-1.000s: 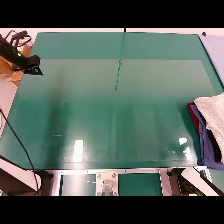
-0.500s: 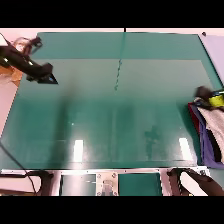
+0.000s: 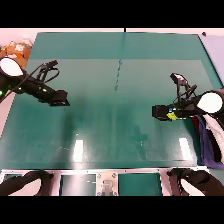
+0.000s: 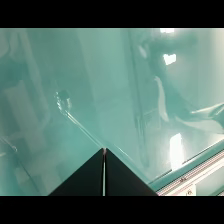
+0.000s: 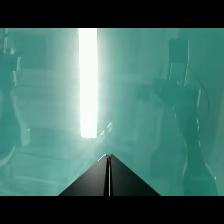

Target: Fold the shirts.

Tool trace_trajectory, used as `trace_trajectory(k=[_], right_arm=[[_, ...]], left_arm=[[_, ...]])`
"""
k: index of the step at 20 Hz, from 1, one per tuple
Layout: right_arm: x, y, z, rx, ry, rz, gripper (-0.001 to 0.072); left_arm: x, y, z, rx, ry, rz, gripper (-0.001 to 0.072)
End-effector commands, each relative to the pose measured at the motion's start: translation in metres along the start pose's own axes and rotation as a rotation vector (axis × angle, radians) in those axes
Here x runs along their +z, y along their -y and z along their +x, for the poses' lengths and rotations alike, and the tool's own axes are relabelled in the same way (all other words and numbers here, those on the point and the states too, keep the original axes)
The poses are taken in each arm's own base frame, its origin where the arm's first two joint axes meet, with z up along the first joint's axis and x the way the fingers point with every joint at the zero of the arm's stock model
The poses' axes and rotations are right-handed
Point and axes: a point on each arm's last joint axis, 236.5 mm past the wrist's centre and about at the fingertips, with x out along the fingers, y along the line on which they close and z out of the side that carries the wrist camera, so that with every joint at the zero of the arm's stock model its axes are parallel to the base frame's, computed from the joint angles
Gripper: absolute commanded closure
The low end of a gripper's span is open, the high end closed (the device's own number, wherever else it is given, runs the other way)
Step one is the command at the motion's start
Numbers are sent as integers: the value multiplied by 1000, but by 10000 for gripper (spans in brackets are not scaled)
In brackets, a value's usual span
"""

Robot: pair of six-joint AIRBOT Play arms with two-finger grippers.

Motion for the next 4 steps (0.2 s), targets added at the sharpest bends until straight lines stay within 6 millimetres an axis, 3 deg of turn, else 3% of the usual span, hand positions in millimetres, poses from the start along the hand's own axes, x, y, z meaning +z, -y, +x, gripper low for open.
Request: trace_trajectory(k=[1, 4], right_arm=[[-2, -8, 3, 13, 4, -18, 702], [-2, -8, 3, 13, 3, -18, 701]], left_arm=[[-2, 2, 2, -1, 8, 3, 689], [-2, 2, 2, -1, 8, 3, 689]])
